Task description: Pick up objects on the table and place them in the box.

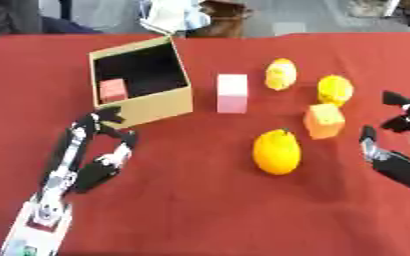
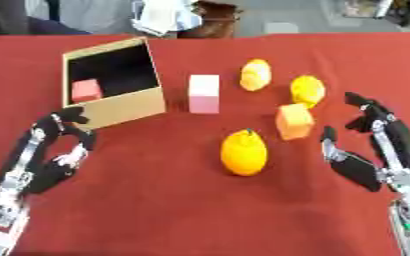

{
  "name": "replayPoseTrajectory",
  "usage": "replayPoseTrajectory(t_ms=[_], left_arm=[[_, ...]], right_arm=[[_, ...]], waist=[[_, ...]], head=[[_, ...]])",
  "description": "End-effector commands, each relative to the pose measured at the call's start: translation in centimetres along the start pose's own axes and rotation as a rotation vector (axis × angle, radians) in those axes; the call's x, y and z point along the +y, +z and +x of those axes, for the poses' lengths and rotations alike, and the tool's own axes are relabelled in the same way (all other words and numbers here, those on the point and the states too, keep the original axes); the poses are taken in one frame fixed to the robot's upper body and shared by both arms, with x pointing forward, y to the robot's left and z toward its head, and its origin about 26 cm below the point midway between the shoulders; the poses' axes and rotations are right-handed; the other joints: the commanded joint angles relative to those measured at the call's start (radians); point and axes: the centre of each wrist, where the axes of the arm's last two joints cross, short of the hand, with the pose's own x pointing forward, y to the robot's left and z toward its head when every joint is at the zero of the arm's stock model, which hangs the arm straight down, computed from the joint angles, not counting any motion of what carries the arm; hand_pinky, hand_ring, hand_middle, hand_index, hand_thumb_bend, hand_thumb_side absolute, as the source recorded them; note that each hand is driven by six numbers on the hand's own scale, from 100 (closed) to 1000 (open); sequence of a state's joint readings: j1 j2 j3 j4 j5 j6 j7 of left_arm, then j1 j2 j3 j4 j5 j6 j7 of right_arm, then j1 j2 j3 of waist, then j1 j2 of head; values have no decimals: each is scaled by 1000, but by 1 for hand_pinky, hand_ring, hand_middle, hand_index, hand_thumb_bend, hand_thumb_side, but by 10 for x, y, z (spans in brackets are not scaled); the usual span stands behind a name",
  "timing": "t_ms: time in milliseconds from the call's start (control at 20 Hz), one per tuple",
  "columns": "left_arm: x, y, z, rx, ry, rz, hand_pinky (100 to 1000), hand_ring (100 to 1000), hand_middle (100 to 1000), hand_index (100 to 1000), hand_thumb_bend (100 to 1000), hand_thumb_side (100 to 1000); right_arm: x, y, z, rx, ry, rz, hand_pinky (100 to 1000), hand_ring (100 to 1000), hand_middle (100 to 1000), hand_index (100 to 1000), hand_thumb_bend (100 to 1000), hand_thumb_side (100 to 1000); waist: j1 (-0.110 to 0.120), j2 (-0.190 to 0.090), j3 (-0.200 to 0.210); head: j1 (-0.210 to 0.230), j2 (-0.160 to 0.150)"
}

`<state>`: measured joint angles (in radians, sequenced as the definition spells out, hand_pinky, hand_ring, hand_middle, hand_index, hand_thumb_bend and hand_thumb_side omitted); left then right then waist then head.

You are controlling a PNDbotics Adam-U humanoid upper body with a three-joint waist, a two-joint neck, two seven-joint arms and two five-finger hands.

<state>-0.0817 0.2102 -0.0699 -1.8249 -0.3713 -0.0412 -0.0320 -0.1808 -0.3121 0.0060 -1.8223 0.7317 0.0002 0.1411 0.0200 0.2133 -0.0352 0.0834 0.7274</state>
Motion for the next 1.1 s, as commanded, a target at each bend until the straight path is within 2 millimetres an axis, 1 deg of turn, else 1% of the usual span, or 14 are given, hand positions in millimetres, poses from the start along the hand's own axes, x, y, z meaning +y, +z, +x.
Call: replayPoseTrajectory(t_ms=[50, 100, 300, 600, 650, 700, 950, 1100], left_arm=[[6, -2, 3, -19, -26, -5, 782, 601, 671, 854, 363, 577], [6, -1, 3, -17, -26, -4, 782, 601, 671, 854, 363, 577], [6, -1, 3, -18, -29, -9, 782, 601, 671, 854, 363, 577], [6, -1, 3, -18, -34, -17, 782, 602, 672, 854, 363, 576], [6, -1, 2, -16, -36, -19, 782, 602, 671, 854, 363, 576], [6, 0, 2, -16, -37, -21, 782, 602, 672, 854, 363, 576], [6, 0, 2, -16, -41, -28, 782, 602, 672, 854, 364, 576], [6, 0, 1, -16, -42, -31, 782, 602, 672, 854, 364, 577]], right_arm=[[-18, -5, -4, -30, 58, 14, 700, 671, 865, 961, 100, 440], [-22, -7, -6, -35, 72, 23, 709, 677, 867, 963, 100, 469], [-35, -15, -13, -55, 134, 73, 726, 686, 873, 967, 123, 488], [-56, -30, -23, -92, 215, 180, 767, 721, 883, 974, 182, 517], [-59, -33, -24, -102, 227, 204, 770, 724, 883, 974, 184, 543], [-62, -36, -24, -113, 240, 229, 769, 725, 884, 974, 185, 519], [-69, -50, -28, -161, 266, 368, 802, 766, 898, 978, 218, 551], [-70, -58, -24, -197, 271, 428, 807, 770, 899, 979, 225, 549]], waist=[[-17, -32, 3], [-17, -33, 4], [-19, -36, 6], [-22, -41, 8], [-23, -42, 9], [-24, -43, 9], [-29, -45, 15], [-31, -45, 18]], head=[[-4, -10], [-3, -11], [-4, -9], [-8, -8], [-9, -7], [-9, -5], [-13, -3], [-14, -3]])
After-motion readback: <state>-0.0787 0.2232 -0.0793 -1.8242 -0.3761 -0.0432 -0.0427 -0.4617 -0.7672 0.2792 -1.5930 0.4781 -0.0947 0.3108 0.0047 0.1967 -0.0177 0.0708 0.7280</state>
